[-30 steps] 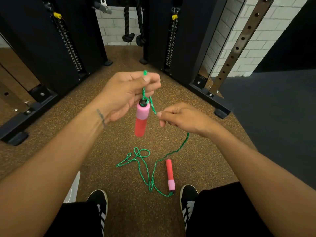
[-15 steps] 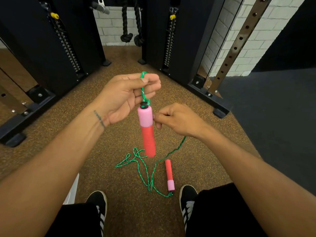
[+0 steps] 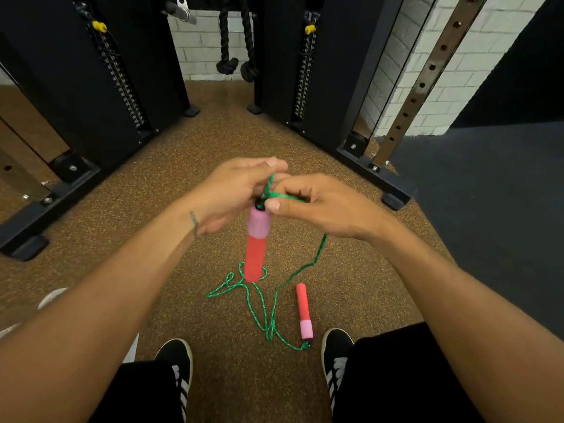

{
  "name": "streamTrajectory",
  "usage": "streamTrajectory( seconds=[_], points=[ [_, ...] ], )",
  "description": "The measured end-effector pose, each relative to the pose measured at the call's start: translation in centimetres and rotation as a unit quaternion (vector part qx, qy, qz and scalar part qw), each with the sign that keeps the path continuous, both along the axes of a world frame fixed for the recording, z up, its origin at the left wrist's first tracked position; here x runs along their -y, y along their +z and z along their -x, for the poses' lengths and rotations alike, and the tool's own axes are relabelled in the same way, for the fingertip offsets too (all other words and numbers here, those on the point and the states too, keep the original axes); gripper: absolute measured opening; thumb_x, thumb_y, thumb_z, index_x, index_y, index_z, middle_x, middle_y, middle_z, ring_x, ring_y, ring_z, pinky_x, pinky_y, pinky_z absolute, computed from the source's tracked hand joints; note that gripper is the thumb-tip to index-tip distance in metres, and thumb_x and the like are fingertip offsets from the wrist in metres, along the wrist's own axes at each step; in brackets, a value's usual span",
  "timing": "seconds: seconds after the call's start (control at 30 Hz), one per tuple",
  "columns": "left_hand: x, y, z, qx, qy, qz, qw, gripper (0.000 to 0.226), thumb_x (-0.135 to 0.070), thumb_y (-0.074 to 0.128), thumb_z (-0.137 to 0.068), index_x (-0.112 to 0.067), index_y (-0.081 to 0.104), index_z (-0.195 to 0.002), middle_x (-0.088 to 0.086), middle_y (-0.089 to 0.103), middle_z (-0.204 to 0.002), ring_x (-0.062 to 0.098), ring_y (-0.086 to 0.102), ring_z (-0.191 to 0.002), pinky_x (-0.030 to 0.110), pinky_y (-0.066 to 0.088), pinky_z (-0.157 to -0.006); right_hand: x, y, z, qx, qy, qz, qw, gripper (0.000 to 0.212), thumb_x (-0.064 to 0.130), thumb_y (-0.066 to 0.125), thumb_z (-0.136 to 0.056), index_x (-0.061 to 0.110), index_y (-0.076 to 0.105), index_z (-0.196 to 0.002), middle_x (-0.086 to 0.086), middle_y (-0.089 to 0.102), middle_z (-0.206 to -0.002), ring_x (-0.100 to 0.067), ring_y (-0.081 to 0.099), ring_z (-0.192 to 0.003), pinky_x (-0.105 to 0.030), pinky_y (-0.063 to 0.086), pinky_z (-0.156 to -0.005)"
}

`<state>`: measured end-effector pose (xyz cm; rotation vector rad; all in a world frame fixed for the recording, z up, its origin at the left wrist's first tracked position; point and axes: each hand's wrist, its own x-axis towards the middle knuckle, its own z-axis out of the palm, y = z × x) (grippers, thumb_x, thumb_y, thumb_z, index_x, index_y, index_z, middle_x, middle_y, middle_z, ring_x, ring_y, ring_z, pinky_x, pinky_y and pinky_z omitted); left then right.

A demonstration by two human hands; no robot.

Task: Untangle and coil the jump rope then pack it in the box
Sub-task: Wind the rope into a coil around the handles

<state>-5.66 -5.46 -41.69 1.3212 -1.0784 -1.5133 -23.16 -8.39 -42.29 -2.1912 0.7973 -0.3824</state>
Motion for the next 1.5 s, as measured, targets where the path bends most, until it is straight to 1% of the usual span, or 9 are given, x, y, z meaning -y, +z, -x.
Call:
streamTrajectory(
  seconds=[0.13,0.23,0.4,0.57,0.73,0.9,1.03,1.3,1.5],
  points=[
    [-1.0,0.1,1.3,-0.023,-0.097,-0.039,0.994,0.055,-0.043,0.035,-0.102,0.001,0.068,-0.112,0.022,0.074,-0.101,0.027,0.073,-0.087,0.034,0.056,-0.087,1.4,0.6,1.3,0.124,-0.089,-0.049,0.987,0.02,0.027,0.06,-0.099,0.011,0.062,-0.087,0.008,0.06,-0.07,-0.001,0.051,-0.061,-0.018,0.04,-0.061],
    [-1.2,0.6,1.4,-0.086,-0.118,-0.019,0.989,0.045,-0.03,0.038,-0.102,0.0,0.068,-0.113,0.013,0.074,-0.087,0.015,0.069,-0.072,0.023,0.056,-0.078,2.2,0.9,2.2,0.169,-0.16,-0.056,0.971,0.02,0.022,0.053,-0.102,0.016,0.059,-0.084,0.023,0.054,-0.052,0.006,0.049,-0.048,-0.008,0.035,-0.051],
    [-1.2,0.6,1.1,-0.097,-0.123,0.008,0.988,0.029,-0.01,0.046,-0.099,-0.002,0.063,-0.122,0.009,0.077,-0.092,0.01,0.073,-0.076,0.021,0.056,-0.082,2.3,0.7,2.2,0.249,-0.168,-0.144,0.943,0.023,0.029,0.051,-0.103,0.024,0.058,-0.081,0.009,0.032,-0.054,-0.005,0.022,-0.044,-0.021,0.018,-0.043],
    [-1.1,0.9,0.6,-0.012,-0.157,0.05,0.986,0.029,-0.014,0.048,-0.098,-0.002,0.065,-0.119,0.009,0.076,-0.09,0.012,0.072,-0.077,0.019,0.054,-0.075,2.0,0.9,2.2,0.203,-0.172,-0.141,0.953,0.024,0.031,0.053,-0.102,0.023,0.059,-0.08,0.003,0.045,-0.062,-0.007,0.035,-0.049,-0.022,0.027,-0.047],
    [-1.2,0.8,1.3,0.018,-0.146,0.085,0.985,0.027,-0.007,0.048,-0.099,0.002,0.064,-0.119,0.017,0.074,-0.106,0.017,0.073,-0.095,0.019,0.053,-0.082,1.4,0.8,1.6,0.208,-0.157,-0.206,0.943,0.026,0.031,0.044,-0.105,0.023,0.053,-0.082,0.013,0.059,-0.069,-0.005,0.051,-0.058,-0.023,0.043,-0.055],
    [-0.9,0.5,1.0,0.149,-0.157,0.123,0.969,0.025,-0.013,0.048,-0.101,-0.006,0.067,-0.117,0.01,0.076,-0.104,0.016,0.071,-0.104,0.028,0.053,-0.094,1.3,0.8,1.5,0.189,-0.172,-0.184,0.949,0.026,0.032,0.045,-0.105,0.028,0.053,-0.081,0.012,0.059,-0.073,-0.005,0.052,-0.059,-0.022,0.039,-0.054],
    [-1.1,1.0,0.8,0.107,-0.17,0.087,0.976,0.03,-0.02,0.043,-0.103,-0.004,0.066,-0.116,0.012,0.076,-0.097,0.016,0.073,-0.092,0.02,0.054,-0.08,1.6,1.1,1.6,0.241,-0.189,-0.199,0.931,0.021,0.029,0.046,-0.105,0.021,0.054,-0.087,0.008,0.067,-0.075,-0.008,0.054,-0.055,-0.02,0.039,-0.051],
    [-1.2,1.1,1.0,-0.039,-0.168,0.057,0.983,0.035,-0.024,0.041,-0.101,-0.011,0.064,-0.124,0.008,0.075,-0.089,0.015,0.069,-0.078,0.021,0.053,-0.076,1.6,0.4,1.4,0.224,-0.199,-0.222,0.928,0.028,0.037,0.049,-0.103,0.026,0.057,-0.079,0.012,0.057,-0.062,-0.007,0.051,-0.055,-0.022,0.038,-0.052],
    [-1.1,0.6,0.9,-0.013,-0.194,0.07,0.979,0.034,-0.025,0.048,-0.096,-0.007,0.068,-0.118,0.004,0.072,-0.073,0.008,0.058,-0.063,0.016,0.048,-0.065,1.7,0.4,1.3,0.281,-0.168,-0.236,0.915,0.023,0.03,0.047,-0.104,0.02,0.055,-0.085,0.011,0.058,-0.065,-0.005,0.047,-0.054,-0.021,0.036,-0.051]
  ],
)
